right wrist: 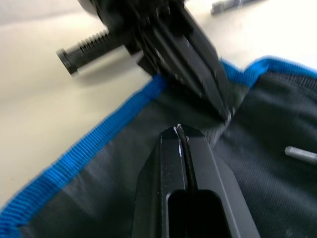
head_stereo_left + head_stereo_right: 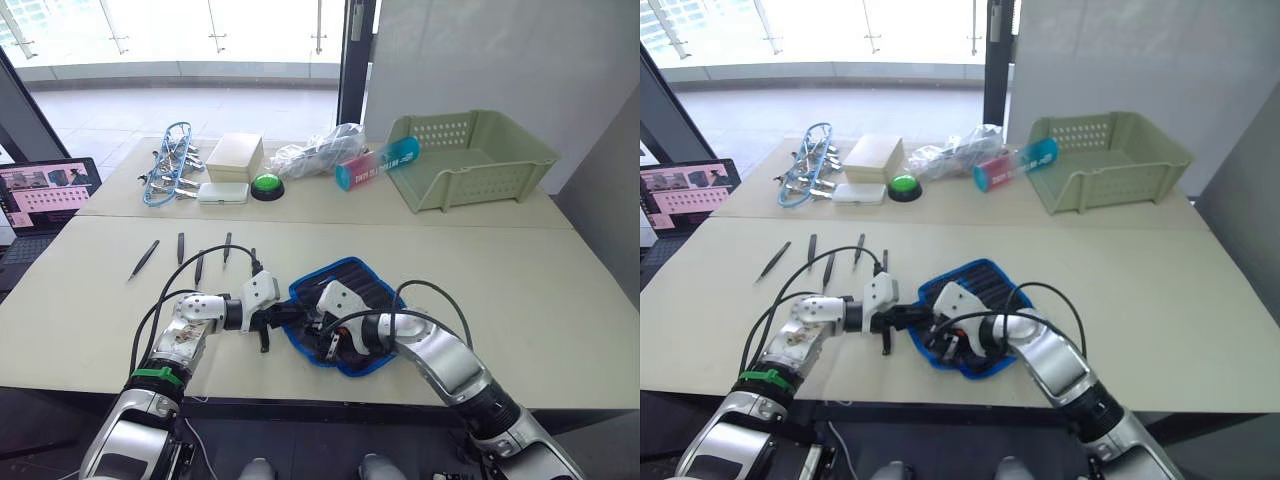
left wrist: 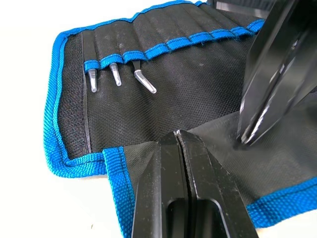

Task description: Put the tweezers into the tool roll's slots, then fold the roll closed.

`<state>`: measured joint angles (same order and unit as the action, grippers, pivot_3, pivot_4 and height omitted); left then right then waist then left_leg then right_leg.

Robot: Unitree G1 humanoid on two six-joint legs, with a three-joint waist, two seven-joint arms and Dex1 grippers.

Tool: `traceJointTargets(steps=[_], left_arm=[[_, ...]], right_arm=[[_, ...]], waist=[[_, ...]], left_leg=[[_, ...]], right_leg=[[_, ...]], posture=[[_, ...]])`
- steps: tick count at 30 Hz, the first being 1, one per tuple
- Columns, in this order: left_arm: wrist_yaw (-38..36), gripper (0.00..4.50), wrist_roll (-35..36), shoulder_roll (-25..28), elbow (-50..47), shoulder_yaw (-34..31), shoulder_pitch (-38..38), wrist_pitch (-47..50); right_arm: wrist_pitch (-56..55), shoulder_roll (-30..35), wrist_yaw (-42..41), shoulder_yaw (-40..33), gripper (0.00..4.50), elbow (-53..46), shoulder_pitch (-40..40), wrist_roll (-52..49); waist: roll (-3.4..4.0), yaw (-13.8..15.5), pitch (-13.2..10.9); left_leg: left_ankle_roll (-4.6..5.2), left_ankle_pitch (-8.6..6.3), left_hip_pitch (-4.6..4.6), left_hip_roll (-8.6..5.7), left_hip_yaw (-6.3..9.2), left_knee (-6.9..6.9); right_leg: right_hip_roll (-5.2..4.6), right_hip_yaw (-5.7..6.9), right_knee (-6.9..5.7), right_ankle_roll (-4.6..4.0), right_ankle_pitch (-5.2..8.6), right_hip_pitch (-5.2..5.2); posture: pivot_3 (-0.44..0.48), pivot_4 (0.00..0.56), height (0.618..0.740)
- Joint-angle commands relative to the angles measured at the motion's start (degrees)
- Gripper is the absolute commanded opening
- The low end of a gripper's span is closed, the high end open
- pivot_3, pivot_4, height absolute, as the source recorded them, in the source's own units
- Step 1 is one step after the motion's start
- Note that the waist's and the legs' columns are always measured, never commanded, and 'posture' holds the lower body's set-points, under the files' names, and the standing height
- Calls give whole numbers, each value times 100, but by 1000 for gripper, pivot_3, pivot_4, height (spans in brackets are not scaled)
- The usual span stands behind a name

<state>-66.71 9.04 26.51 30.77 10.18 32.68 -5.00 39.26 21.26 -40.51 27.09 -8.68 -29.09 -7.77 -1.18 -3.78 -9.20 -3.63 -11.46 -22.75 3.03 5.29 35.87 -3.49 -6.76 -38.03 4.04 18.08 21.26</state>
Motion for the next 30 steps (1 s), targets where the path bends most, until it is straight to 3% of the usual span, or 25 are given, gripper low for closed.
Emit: traceJointTargets(steps=[1, 12, 18, 22, 26, 30], left_arm=[[65, 19, -226, 46, 172, 76, -83, 104], [37, 19, -235, 71, 222, 67, -75, 49], [-8, 19, -156, 32, 284, 9, -29, -66], [-153, 19, 98, 8, 69, -138, -29, -109], [-157, 19, 1171, 89, -962, -888, -117, 921], [143, 19, 2140, 612, -1875, -1909, -444, 2087]], right_arm=[[124, 225, -262, 119, 0, -198, 164, 12], [947, 1258, -946, 104, 0, -1431, 922, -526], [922, 1150, -821, -88, 0, -1440, 906, -682], [183, 623, -608, -738, 0, -1283, 768, -890], [155, 357, -587, -1844, 0, -1524, 590, -1605], [75, 581, -500, -2755, 0, -1567, 709, -1935]], waist=[[0, 1, 0], [0, 13, 0], [-1, 12, 0], [-3, 2, -4], [-14, -3, -20], [-17, -14, -22]], left_leg=[[0, 0, 0, 0, 1, 0], [1, -1, 1, 0, 2, -1], [1, -1, 1, 0, 2, -1], [1, -1, -1, 0, 2, -2], [0, 0, -45, 0, 5, 2], [-7, 4, -98, 0, 28, 3]], right_leg=[[0, 0, 0, 0, 0, 0], [0, 1, 8, 1, 1, -4], [0, 1, 12, 2, 1, -6], [0, 0, 14, 2, 1, -3], [0, 1, 3, 1, 1, 37], [0, 19, -17, -2, -2, 89]], posture=[[0, 150, 740], [0, 150, 740], [0, 150, 740], [0, 150, 740], [0, 150, 740], [0, 150, 740]])
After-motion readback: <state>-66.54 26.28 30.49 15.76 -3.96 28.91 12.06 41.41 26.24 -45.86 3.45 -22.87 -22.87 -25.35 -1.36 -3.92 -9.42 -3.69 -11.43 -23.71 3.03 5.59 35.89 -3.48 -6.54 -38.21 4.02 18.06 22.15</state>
